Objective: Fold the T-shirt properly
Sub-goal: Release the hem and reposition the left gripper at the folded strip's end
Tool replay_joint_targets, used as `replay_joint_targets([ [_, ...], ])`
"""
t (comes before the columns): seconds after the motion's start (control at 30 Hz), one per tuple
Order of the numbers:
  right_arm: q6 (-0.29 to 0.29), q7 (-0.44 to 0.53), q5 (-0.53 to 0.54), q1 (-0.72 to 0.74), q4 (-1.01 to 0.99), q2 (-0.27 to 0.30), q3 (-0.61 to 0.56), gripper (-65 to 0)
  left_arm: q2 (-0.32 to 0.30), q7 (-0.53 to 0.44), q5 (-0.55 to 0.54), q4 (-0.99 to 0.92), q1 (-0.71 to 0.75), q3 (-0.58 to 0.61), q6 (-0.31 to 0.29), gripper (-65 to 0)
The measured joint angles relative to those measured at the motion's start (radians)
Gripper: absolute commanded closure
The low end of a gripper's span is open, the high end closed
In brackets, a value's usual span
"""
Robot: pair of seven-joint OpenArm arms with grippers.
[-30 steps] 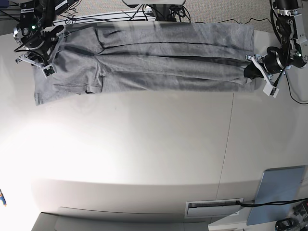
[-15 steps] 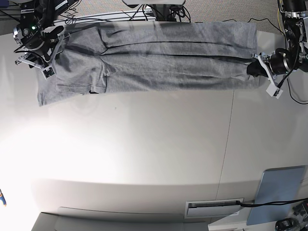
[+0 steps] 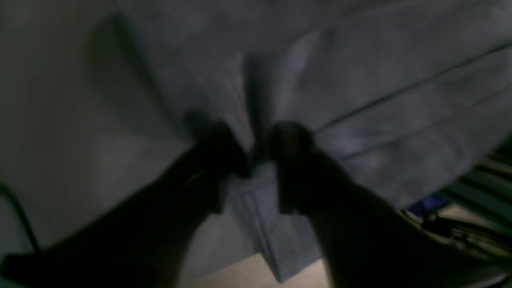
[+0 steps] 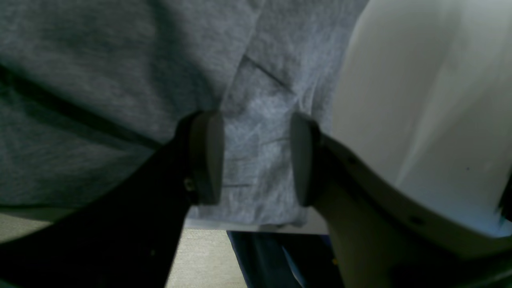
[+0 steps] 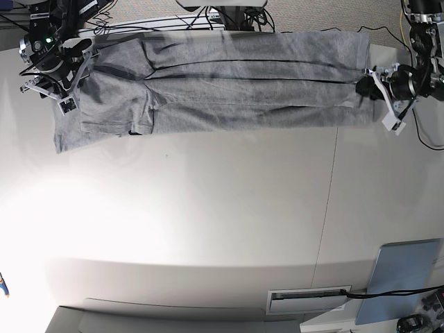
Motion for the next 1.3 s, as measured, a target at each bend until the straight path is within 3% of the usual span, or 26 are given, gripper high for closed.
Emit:
replay_joint_targets([
  [0.1,0.000,0.005,0.000,0.000,0.000,0.000,0.000,-26.8,0.000,-0.129,0.075,-0.006,0.032,0.000,0.061,-34.0],
  [0.2,0.000,0.008,0.000,0.000,0.000,0.000,0.000,-26.8,0.000,-0.213,0.097,-0.009,0.065,0.000,0.094,-34.0],
  [0.3,0.000,0.008,0.000,0.000,0.000,0.000,0.000,-26.8,0.008,-0.211,0.092,-0.010,0.074,0.000,0.094,-34.0],
  [0.57,0.000,0.011,0.000,0.000,0.000,0.000,0.000,-26.8,0.023,-0.207,-0.120,-0.120,0.071,-0.006,0.027,-33.9],
  [0.7,0.000,0.011,0.000,0.000,0.000,0.000,0.000,-26.8,0.021,-0.219,-0.231,-0.208,0.068,-0.011,-0.027,-25.5],
  [0.87,0.000,0.012,0.000,0.000,0.000,0.000,0.000,-26.8,0.023,-0.208,-0.312,-0.280,0.069,-0.011,-0.066,0.0],
  [1.07,-0.008,0.016,0.000,0.000,0.000,0.000,0.000,-26.8,0.019,-0.183,-0.289,-0.279,0.051,-0.007,-0.041,0.0],
  [1.2,-0.116,0.041,0.000,0.000,0.000,0.001,0.000,-26.8,0.003,-0.181,-0.181,-0.268,-0.013,-0.006,-0.001,0.0],
  [1.3,-0.150,0.119,0.003,0.000,0.000,0.000,0.001,-26.8,-0.012,-0.173,-0.097,-0.242,-0.038,-0.005,0.029,0.0],
])
